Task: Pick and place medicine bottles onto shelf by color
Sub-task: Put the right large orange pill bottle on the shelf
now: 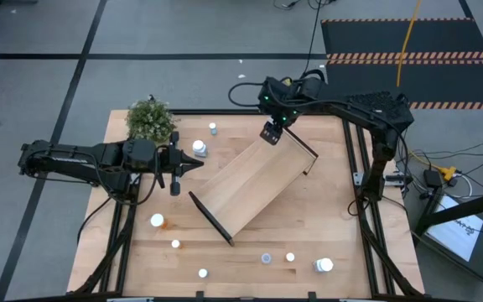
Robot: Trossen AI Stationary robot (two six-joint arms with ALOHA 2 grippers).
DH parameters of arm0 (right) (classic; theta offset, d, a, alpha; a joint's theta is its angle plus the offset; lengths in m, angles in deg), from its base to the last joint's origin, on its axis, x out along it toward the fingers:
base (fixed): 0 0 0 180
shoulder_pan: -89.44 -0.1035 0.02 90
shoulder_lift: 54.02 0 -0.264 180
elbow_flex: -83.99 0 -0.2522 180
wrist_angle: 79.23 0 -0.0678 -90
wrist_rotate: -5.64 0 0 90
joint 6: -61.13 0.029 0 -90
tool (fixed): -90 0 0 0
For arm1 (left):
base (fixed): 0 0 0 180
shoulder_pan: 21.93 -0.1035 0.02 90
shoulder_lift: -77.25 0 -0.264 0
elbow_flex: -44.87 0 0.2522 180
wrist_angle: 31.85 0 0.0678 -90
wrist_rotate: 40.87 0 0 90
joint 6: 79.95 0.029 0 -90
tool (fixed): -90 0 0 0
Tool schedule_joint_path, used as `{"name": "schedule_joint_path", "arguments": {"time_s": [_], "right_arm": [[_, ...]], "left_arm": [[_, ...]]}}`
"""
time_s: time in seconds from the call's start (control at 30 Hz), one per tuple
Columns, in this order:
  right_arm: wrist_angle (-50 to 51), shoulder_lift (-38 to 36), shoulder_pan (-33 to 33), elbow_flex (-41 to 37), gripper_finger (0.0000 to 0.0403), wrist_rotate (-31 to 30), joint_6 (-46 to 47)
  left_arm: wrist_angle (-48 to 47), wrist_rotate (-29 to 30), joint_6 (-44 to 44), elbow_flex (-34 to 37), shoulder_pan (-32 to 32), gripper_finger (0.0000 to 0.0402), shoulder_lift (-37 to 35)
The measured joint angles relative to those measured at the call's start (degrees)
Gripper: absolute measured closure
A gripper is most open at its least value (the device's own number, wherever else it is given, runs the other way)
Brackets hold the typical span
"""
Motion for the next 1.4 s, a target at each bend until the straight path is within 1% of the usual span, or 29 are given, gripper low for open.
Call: {"name": "schedule_joint_path", "arguments": {"time_s": [0.2, 0.4, 0.57, 1.1, 1.4], "right_arm": [[-0.6, 0.2, 0.0, -4.8, 0.0188, 3.1, 0.4], [-0.8, 0.1, 0.0, -7.6, 0.0188, 3.4, 0.4], [-0.8, 0.1, 0.0, -7.9, 0.0186, 3.3, 0.4], [-0.4, 0.1, 0.0, -7.9, 0.0150, 3.3, 0.4], [-0.8, -0.5, 0.0, -7.9, 0.0149, 3.3, 1.3]], "left_arm": [[0.0, 0.0, 0.0, 0.0, 0.0, 0.0382, 0.0], [0.1, 0.0, 0.0, 0.0, 0.0, 0.0382, 0.0], [0.1, 0.0, 0.0, 0.0, 0.0, 0.0382, 0.0], [0.1, 0.0, 0.0, 0.0, 0.0, 0.0382, 0.0], [0.1, 0.0, 0.0, 0.0, 0.0, 0.0382, 0.0]]}}
